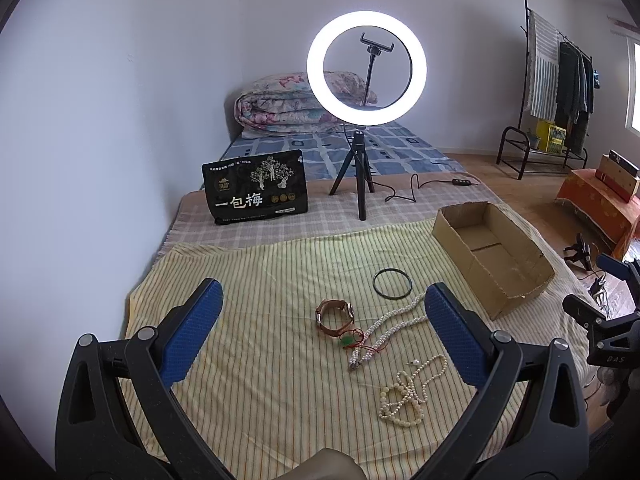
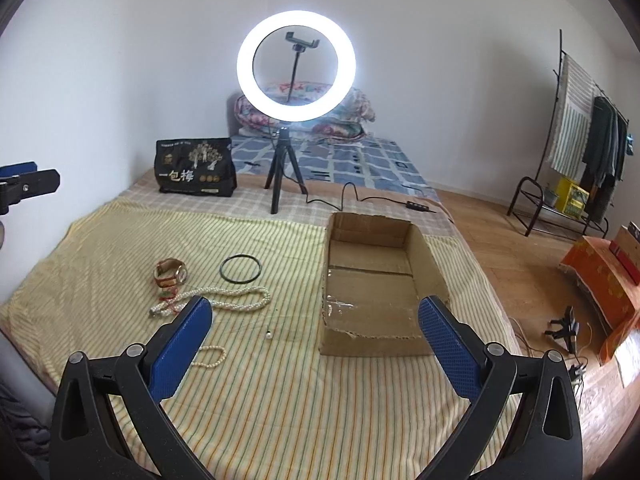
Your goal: Organize jewelry
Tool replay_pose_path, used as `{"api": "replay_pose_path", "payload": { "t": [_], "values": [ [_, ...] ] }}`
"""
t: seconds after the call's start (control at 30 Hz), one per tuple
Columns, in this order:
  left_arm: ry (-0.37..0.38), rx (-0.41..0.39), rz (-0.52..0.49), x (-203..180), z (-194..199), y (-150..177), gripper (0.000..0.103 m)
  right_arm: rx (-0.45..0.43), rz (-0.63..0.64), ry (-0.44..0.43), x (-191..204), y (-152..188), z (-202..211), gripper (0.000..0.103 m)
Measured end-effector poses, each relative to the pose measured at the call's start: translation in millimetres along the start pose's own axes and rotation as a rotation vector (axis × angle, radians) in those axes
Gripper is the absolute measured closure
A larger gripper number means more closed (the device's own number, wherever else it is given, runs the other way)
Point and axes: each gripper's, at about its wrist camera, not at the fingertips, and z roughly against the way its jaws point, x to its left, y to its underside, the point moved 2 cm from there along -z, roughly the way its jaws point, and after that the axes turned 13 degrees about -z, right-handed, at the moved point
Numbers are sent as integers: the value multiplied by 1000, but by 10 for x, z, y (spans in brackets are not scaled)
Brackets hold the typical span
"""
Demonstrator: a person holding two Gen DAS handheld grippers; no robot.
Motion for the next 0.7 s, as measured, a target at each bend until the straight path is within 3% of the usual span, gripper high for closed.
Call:
{"api": "replay_pose_path", "payload": {
  "t": [0.23,0.33,0.4,0.47,0.7],
  "values": [
    [53,52,60,150,-267,70,12,92,48,-107,179,17,-319,1],
    [89,89,95,238,-421,110,24,166,91,-172,302,102,-478,1],
    [111,116,127,305,-527,158,32,199,114,-168,338,161,-580,3],
    [124,148,147,337,-633,225,35,258,120,-182,355,230,-693,13],
    [205,257,181,292,-865,416,43,388,87,-234,400,381,-928,21]
  ]
}}
